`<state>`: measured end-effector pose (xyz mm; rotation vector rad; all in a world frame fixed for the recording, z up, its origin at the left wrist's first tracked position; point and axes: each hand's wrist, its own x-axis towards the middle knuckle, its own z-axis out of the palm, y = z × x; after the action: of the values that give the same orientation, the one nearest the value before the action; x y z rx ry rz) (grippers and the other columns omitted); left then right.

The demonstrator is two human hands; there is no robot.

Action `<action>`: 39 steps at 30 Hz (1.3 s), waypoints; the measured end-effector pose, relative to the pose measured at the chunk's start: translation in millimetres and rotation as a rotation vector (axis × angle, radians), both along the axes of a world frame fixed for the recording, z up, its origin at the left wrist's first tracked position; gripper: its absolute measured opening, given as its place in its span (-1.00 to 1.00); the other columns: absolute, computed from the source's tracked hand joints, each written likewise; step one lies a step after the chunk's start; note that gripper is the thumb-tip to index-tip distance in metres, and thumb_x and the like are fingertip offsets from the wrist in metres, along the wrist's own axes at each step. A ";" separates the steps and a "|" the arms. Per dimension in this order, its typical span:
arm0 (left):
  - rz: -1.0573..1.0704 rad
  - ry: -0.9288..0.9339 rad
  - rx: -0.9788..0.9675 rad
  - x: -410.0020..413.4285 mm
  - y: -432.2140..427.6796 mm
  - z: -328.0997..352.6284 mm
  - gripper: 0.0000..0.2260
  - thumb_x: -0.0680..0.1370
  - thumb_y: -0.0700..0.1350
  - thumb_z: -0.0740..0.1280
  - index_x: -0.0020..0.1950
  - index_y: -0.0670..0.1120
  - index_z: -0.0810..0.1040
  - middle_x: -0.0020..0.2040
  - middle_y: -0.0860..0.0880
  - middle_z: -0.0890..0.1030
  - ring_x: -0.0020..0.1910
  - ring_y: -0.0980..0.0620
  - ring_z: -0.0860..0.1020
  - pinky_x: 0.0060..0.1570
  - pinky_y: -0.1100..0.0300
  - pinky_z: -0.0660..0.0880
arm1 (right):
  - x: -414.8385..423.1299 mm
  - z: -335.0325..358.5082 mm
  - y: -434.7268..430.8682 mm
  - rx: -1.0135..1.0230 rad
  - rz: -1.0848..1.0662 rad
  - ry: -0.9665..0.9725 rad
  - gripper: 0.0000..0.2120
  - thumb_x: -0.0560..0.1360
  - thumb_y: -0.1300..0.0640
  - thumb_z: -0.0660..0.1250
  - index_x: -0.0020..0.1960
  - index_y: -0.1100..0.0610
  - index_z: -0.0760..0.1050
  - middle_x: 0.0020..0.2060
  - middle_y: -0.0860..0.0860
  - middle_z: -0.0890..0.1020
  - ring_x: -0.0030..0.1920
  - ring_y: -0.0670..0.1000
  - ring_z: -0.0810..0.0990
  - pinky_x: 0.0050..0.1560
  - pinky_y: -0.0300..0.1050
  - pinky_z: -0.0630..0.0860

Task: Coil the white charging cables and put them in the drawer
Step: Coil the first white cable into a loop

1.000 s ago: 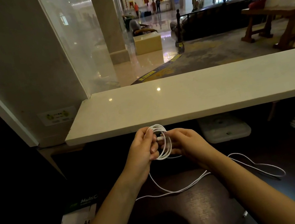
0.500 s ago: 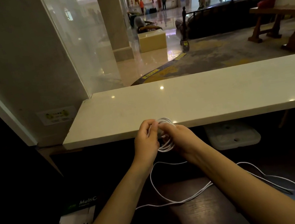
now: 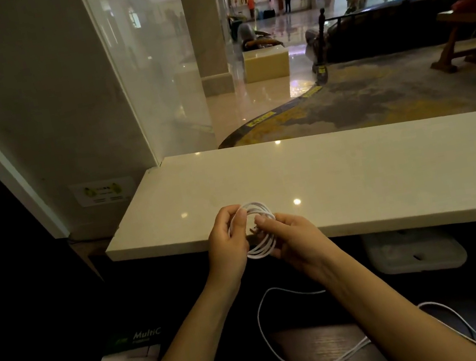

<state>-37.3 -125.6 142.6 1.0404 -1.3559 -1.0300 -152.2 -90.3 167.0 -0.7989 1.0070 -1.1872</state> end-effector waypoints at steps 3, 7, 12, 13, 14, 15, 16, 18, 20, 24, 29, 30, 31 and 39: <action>0.051 -0.016 -0.025 5.5 -6.1 -2.3 -0.87 0.58 -0.08 0.21 -0.13 0.05 0.49 -0.31 0.07 0.51 -0.37 0.13 0.42 -0.34 0.20 0.35 | 5.0 0.1 -4.2 0.002 -0.002 -0.034 -0.87 0.48 0.18 0.33 -0.09 0.26 0.56 -0.27 0.09 0.65 -0.23 0.00 0.64 -0.08 -0.17 0.58; 0.057 0.004 -0.008 10.5 -7.8 2.0 -0.89 0.58 -0.06 0.22 -0.11 0.07 0.51 -0.24 0.04 0.57 -0.25 0.06 0.51 -0.20 0.08 0.48 | 11.8 5.3 -3.9 -0.038 -0.037 -0.043 -0.86 0.48 0.21 0.31 -0.05 0.27 0.58 -0.33 0.03 0.64 -0.29 -0.06 0.62 -0.16 -0.22 0.57; 0.030 0.054 0.028 15.9 -4.1 8.5 -0.89 0.57 -0.11 0.22 -0.11 0.03 0.51 -0.45 0.11 0.45 -0.50 0.19 0.35 -0.43 0.26 0.31 | 25.2 14.7 -5.1 -0.025 -0.043 -0.114 -0.85 0.49 0.34 0.19 -0.21 0.21 0.47 -0.51 -0.01 0.46 -0.44 -0.07 0.46 -0.41 -0.27 0.46; 0.020 0.068 0.032 16.4 -1.7 9.9 -0.89 0.57 -0.13 0.22 -0.10 0.02 0.51 -0.46 0.10 0.45 -0.53 0.20 0.33 -0.47 0.28 0.30 | 28.6 15.2 -4.9 -0.017 -0.057 -0.105 -0.84 0.49 0.34 0.19 -0.24 0.21 0.45 -0.53 -0.02 0.42 -0.49 -0.08 0.44 -0.45 -0.28 0.43; 0.011 0.088 0.043 18.0 0.8 11.3 -0.89 0.58 -0.14 0.22 -0.10 0.00 0.51 -0.46 0.09 0.44 -0.54 0.20 0.32 -0.50 0.29 0.29 | 32.1 15.4 -3.5 -0.032 -0.070 -0.062 -0.85 0.49 0.32 0.21 -0.24 0.21 0.45 -0.55 -0.04 0.41 -0.51 -0.11 0.43 -0.47 -0.30 0.41; 0.000 0.116 0.060 20.1 2.9 13.5 -0.90 0.58 -0.15 0.22 -0.09 -0.02 0.51 -0.47 0.09 0.44 -0.55 0.20 0.31 -0.53 0.30 0.28 | 34.8 14.5 -2.0 -0.071 -0.079 0.033 -0.87 0.50 0.29 0.24 -0.23 0.22 0.48 -0.55 -0.05 0.44 -0.51 -0.12 0.43 -0.46 -0.30 0.41; -0.015 0.145 0.082 23.2 4.3 15.8 -0.90 0.58 -0.15 0.22 -0.08 -0.04 0.51 -0.47 0.09 0.44 -0.55 0.20 0.31 -0.54 0.31 0.28 | 36.8 12.8 -1.0 -0.121 -0.089 0.167 -0.89 0.49 0.24 0.27 -0.18 0.25 0.51 -0.51 -0.04 0.48 -0.47 -0.13 0.44 -0.42 -0.29 0.40; -0.066 0.209 0.119 30.7 5.9 21.0 -0.92 0.58 -0.16 0.21 -0.06 -0.07 0.49 -0.47 0.09 0.42 -0.54 0.19 0.31 -0.54 0.31 0.30 | 37.0 8.1 -1.7 -0.237 -0.129 0.510 -0.85 0.49 0.17 0.28 -0.10 0.27 0.52 -0.40 0.01 0.50 -0.38 -0.09 0.44 -0.33 -0.22 0.39; -0.116 0.283 0.146 37.7 7.3 24.9 -0.93 0.58 -0.20 0.22 -0.05 -0.10 0.48 -0.44 0.05 0.39 -0.54 0.18 0.31 -0.54 0.32 0.31 | 35.8 5.7 -2.4 -0.324 -0.158 0.824 -0.84 0.50 0.13 0.26 -0.12 0.24 0.50 -0.35 0.04 0.53 -0.35 -0.02 0.46 -0.28 -0.13 0.39; -0.164 0.397 0.207 49.0 10.5 26.7 -0.89 0.59 -0.21 0.19 -0.08 -0.16 0.49 -0.40 -0.02 0.33 -0.53 0.19 0.29 -0.54 0.35 0.29 | 42.9 5.1 6.6 -0.403 -0.136 1.377 -0.67 0.57 -0.03 0.13 -0.24 0.18 0.39 -0.34 0.10 0.54 -0.27 0.14 0.50 -0.28 -0.08 0.28; -0.134 0.374 0.224 57.9 10.0 22.3 -0.82 0.60 -0.20 0.17 0.03 -0.16 0.56 -0.41 0.00 0.30 -0.54 0.19 0.25 -0.56 0.37 0.26 | 54.8 8.8 29.2 -0.511 -0.143 1.717 -0.70 0.62 0.00 0.04 0.08 0.14 0.47 -0.10 0.16 0.62 -0.10 0.25 0.58 -0.20 0.00 0.43; -0.117 0.358 0.225 58.8 10.8 21.4 -0.81 0.60 -0.20 0.16 0.05 -0.17 0.57 -0.41 -0.01 0.29 -0.54 0.20 0.24 -0.56 0.37 0.25 | 56.9 9.5 33.3 -0.528 -0.152 1.716 -0.69 0.62 -0.01 0.04 0.08 0.14 0.48 -0.11 0.17 0.63 -0.11 0.25 0.59 -0.22 -0.01 0.42; -0.105 0.345 0.225 59.7 12.2 20.5 -0.80 0.61 -0.20 0.16 0.07 -0.19 0.57 -0.41 -0.02 0.28 -0.54 0.20 0.24 -0.56 0.37 0.24 | 58.1 9.2 36.8 -0.545 -0.168 1.711 -0.67 0.61 -0.02 0.05 0.06 0.15 0.50 -0.13 0.18 0.64 -0.11 0.26 0.60 -0.25 -0.02 0.39; -0.360 0.051 0.076 83.9 27.9 17.3 -0.79 0.59 -0.16 0.19 0.14 0.02 0.55 -0.48 0.09 0.44 -0.47 0.13 0.35 -0.44 0.29 0.38 | 54.0 10.5 56.5 -0.455 -0.104 1.626 -0.56 0.58 -0.16 0.01 -0.39 0.04 0.29 -0.48 -0.02 0.44 -0.26 0.14 0.57 -0.33 -0.10 0.25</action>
<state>46.5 -97.8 159.9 0.8341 -1.5048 -1.3727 -98.2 -33.8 177.5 -2.2307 2.0739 -0.6591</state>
